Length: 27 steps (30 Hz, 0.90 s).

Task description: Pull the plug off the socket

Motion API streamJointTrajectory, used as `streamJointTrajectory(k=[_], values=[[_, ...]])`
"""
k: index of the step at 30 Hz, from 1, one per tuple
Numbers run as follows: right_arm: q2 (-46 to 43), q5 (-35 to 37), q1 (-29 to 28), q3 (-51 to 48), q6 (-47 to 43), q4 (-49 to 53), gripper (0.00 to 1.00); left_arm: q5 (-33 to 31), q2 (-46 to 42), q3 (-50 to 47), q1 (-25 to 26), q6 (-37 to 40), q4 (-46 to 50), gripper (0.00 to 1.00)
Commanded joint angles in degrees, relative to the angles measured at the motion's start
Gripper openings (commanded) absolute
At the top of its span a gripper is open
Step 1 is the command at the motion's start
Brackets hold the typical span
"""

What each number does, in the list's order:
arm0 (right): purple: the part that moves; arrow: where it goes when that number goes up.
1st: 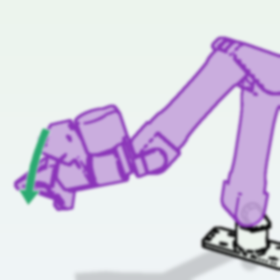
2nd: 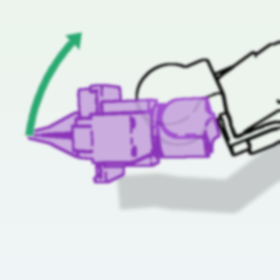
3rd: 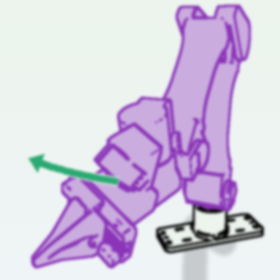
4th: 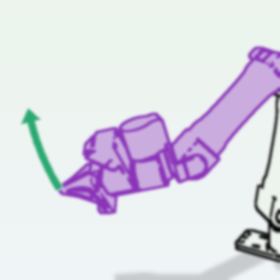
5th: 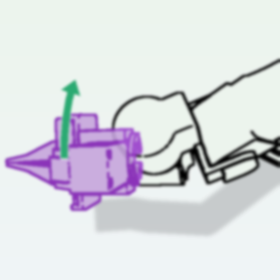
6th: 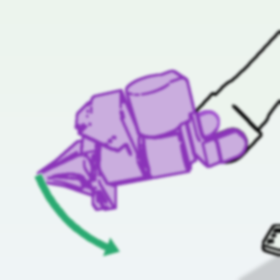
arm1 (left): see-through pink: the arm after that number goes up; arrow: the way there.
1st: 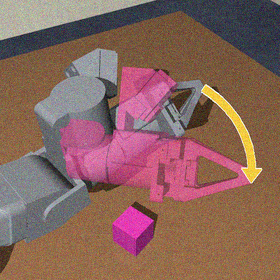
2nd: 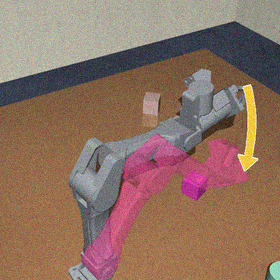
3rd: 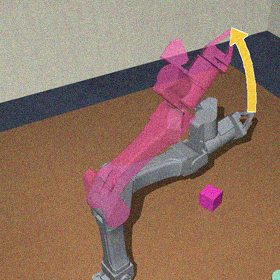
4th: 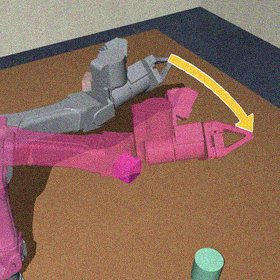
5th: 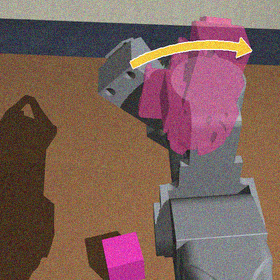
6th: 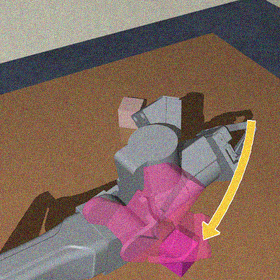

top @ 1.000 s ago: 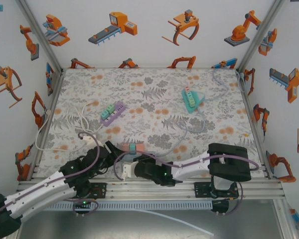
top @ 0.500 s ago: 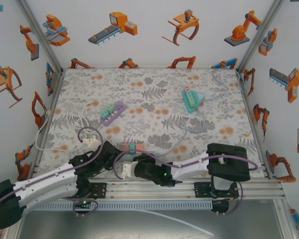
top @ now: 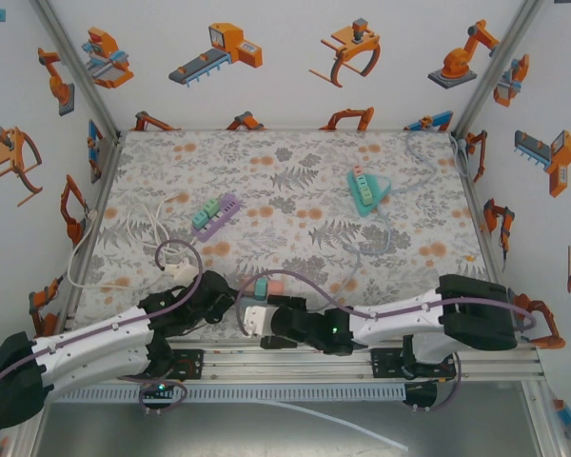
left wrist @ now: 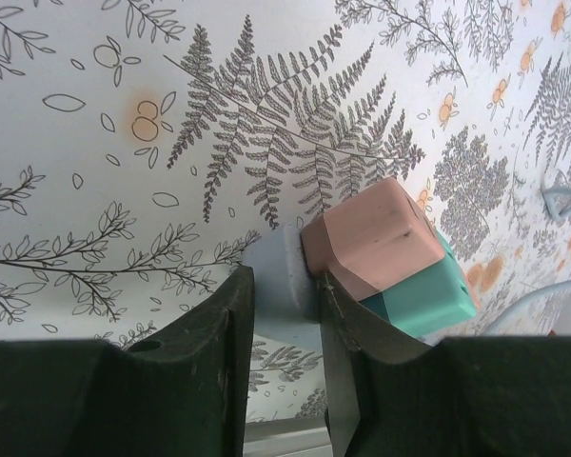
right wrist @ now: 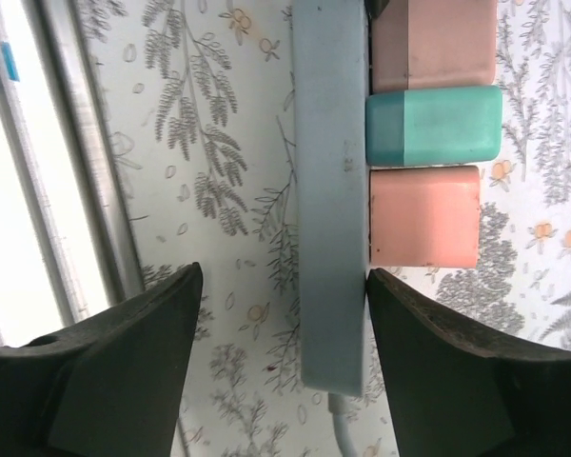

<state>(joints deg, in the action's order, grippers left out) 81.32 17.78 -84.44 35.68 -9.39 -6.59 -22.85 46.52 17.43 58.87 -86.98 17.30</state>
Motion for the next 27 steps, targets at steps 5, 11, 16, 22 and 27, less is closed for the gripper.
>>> streamJointTrajectory(k=[5, 11, 16, 22, 27], values=[[-10.2, -17.7, 11.4, 5.1, 18.7, 6.6, 0.67, 2.8, 4.9, -6.1, 4.0, -0.2, 14.8, 0.24], [-12.4, -28.0, 21.0, 6.4, 20.1, 11.2, 0.73, 0.6, 8.3, -5.6, 6.6, -0.6, 14.5, 0.24], [-8.5, -37.5, 27.8, 7.9, 15.6, 15.2, 0.78, -0.3, 8.8, -5.3, 7.7, -0.8, 14.4, 0.22], [0.4, -43.7, 31.9, 9.9, 12.8, 11.6, 0.76, -0.7, 7.5, -5.8, 8.3, -1.0, 14.7, 0.21], [6.7, -48.8, 32.7, 11.4, 14.0, 6.9, 0.63, -1.3, 6.3, -6.0, 8.7, -1.0, 15.3, 0.20]])
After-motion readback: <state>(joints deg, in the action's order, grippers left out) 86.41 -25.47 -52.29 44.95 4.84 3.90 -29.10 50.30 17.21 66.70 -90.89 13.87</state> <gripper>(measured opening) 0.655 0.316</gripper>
